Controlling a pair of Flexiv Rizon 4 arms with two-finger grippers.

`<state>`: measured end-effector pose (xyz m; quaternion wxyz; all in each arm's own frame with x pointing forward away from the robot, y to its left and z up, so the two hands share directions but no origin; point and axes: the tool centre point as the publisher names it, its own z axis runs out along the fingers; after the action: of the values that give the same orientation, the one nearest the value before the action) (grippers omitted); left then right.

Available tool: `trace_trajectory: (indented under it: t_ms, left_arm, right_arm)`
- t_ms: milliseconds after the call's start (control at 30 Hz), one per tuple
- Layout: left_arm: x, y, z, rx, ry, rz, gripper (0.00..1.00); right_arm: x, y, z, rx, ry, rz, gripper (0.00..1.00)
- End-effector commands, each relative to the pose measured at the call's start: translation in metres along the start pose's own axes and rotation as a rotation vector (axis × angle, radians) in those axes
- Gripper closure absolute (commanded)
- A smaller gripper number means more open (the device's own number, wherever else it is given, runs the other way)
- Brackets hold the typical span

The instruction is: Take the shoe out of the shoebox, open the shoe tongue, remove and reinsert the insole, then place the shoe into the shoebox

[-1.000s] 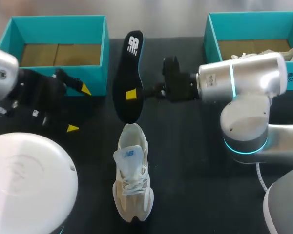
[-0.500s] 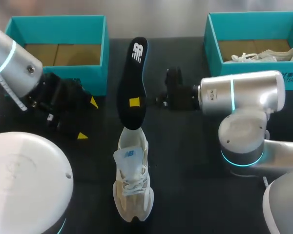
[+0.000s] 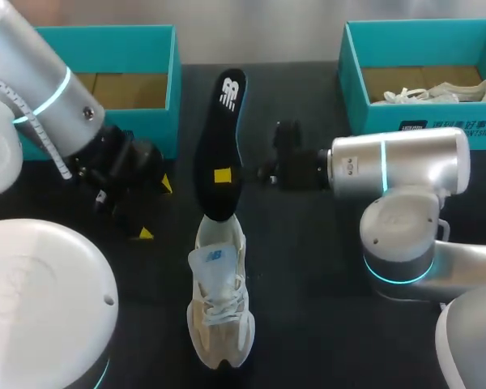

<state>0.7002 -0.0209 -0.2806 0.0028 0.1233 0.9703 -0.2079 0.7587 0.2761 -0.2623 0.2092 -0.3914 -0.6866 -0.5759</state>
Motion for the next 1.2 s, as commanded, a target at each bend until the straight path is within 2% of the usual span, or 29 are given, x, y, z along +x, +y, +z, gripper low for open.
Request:
trace_trajectory:
  t_ms: [33, 400, 533, 933, 1200]
  left_arm:
    - [-0.003, -0.001, 0.021, 0.04, 0.024, -0.039, 0.0]
    - [0.006, -0.002, 0.048, 0.08, -0.016, -0.073, 0.0]
    - [0.005, -0.003, 0.058, 0.09, 0.031, -0.077, 0.0]
    - [0.005, -0.003, 0.058, 0.09, 0.031, -0.077, 0.0]
    - [0.0, -0.008, 0.077, 0.097, -0.033, -0.096, 0.0]
  right_arm:
    - [-0.01, -0.007, 0.004, -0.027, 0.045, -0.013, 1.0]
    - [-0.003, -0.014, 0.0, -0.065, 0.086, -0.072, 1.0]
    - [-0.004, -0.018, -0.001, -0.078, 0.105, -0.08, 1.0]
    - [-0.004, -0.018, -0.001, -0.078, 0.105, -0.08, 1.0]
    - [-0.005, -0.018, 0.0, -0.079, 0.103, -0.092, 1.0]
